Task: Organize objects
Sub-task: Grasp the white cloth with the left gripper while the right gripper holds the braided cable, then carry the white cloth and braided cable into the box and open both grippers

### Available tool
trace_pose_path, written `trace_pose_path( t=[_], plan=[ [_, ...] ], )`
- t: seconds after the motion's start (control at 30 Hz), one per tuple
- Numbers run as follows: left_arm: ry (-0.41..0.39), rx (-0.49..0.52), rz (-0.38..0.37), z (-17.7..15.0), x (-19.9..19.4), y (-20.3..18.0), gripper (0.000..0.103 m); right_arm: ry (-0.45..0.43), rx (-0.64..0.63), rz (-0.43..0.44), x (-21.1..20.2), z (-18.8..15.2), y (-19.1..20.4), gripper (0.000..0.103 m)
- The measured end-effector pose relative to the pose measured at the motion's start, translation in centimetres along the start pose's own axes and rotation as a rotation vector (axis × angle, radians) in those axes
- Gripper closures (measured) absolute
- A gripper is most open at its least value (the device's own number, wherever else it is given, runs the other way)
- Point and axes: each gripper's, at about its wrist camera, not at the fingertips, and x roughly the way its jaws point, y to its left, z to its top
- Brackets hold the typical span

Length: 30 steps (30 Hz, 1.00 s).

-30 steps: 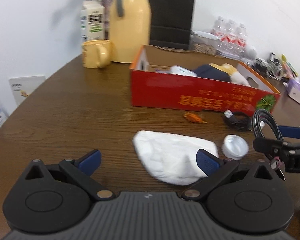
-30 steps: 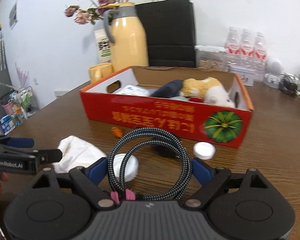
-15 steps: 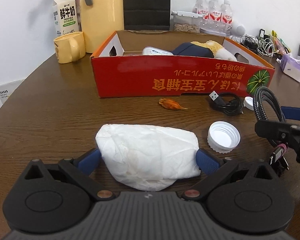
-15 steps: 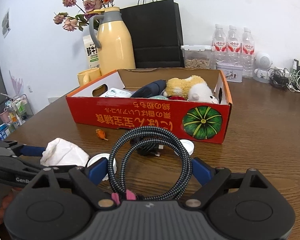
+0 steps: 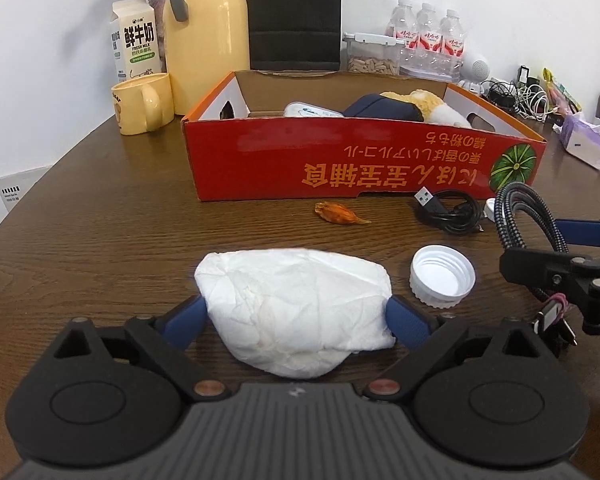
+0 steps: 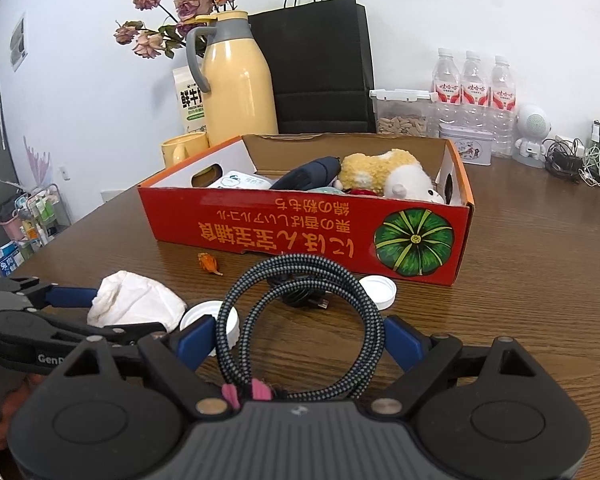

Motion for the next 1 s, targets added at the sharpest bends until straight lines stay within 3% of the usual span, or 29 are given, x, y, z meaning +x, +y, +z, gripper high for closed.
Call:
trace_pose_path(
  t=[0.03, 0.1, 0.2, 0.27, 0.63, 1.0],
  plan=[
    [-0.003, 0.001, -0.005, 0.0, -0.1, 0.0, 0.010, 0.000, 0.000, 0.000, 0.0, 0.0, 0.0, 0.014],
    [-0.017, 0.005, -0.013, -0.1, -0.3, -0.1, 0.025, -0.001, 0.001, 0.000, 0.0, 0.0, 0.0, 0.014],
    [-0.032, 0.003, -0.022, -0.3, -0.8, -0.2, 0.038, -0.002, -0.001, 0.001, -0.1, 0.0, 0.1, 0.014],
    [-0.033, -0.004, -0.038, -0.2, -1.1, -0.1, 0.042, -0.003, -0.004, 0.004, -0.2, 0.0, 0.2, 0.014],
    [-0.099, 0.009, -0.038, 0.8, -3.5, -0.3, 0.043, -0.037, -0.024, 0.007, -1.5, 0.9, 1.0, 0.014],
    [-0.187, 0.021, -0.040, 4.2, -4.7, -0.1, 0.042, -0.098, -0.044, -0.001, -2.5, 3.5, 1.3, 0.015]
  ],
)
